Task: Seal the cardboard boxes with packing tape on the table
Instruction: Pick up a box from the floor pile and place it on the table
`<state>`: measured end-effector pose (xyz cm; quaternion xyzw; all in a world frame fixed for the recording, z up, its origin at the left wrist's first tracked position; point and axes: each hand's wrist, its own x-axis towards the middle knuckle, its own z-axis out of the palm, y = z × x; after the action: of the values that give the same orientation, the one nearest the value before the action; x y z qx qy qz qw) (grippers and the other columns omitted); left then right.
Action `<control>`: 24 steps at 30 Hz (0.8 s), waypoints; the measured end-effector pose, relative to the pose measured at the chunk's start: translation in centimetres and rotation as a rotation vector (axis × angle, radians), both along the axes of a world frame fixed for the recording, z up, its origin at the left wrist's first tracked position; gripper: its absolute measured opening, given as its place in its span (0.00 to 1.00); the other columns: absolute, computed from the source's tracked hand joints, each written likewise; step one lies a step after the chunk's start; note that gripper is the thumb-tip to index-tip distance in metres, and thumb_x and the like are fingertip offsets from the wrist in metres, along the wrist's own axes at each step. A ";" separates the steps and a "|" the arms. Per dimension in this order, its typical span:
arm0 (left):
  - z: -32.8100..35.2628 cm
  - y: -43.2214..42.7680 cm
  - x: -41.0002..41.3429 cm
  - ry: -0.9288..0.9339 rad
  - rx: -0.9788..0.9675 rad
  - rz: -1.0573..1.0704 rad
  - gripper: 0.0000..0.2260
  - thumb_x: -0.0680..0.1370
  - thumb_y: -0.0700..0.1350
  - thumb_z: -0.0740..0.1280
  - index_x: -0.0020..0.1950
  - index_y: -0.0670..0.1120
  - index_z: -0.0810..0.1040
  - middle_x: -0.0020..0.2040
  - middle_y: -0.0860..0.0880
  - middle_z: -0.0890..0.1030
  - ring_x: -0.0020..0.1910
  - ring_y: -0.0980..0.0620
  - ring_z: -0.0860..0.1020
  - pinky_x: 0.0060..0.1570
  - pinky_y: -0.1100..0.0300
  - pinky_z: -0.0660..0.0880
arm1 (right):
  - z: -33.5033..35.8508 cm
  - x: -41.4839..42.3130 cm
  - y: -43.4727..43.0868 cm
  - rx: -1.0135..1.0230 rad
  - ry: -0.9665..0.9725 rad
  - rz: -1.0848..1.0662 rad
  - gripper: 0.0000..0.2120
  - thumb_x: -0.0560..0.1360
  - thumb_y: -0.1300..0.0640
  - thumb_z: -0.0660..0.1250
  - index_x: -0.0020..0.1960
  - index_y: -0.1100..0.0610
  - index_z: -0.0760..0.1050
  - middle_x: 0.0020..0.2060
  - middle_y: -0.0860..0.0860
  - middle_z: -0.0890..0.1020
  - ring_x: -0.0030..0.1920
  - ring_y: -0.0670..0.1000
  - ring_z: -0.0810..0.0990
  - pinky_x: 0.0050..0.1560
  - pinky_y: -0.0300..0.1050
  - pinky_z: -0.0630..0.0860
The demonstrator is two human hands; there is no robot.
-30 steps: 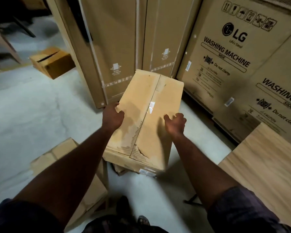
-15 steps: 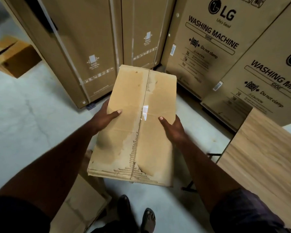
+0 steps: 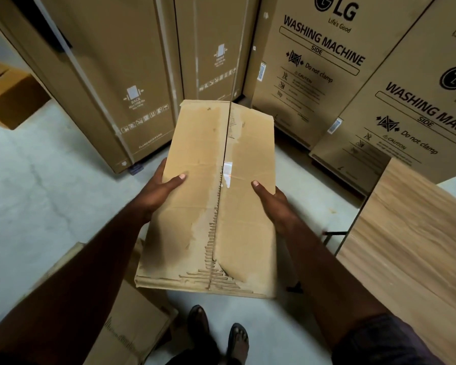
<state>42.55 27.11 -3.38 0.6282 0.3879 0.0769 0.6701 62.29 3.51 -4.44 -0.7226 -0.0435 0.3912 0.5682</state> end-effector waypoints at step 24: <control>8.0 -13.1 8.5 -0.101 -0.068 -0.280 0.28 0.79 0.52 0.71 0.76 0.60 0.65 0.61 0.55 0.82 0.53 0.53 0.84 0.43 0.57 0.81 | 8.7 0.5 -18.0 0.096 0.005 -0.298 0.23 0.76 0.45 0.73 0.65 0.58 0.79 0.53 0.55 0.87 0.53 0.56 0.86 0.59 0.54 0.81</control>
<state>51.09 14.06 4.57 0.6482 0.2646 0.0010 0.7140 62.82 -14.53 4.23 -0.6921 0.0471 0.3018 0.6540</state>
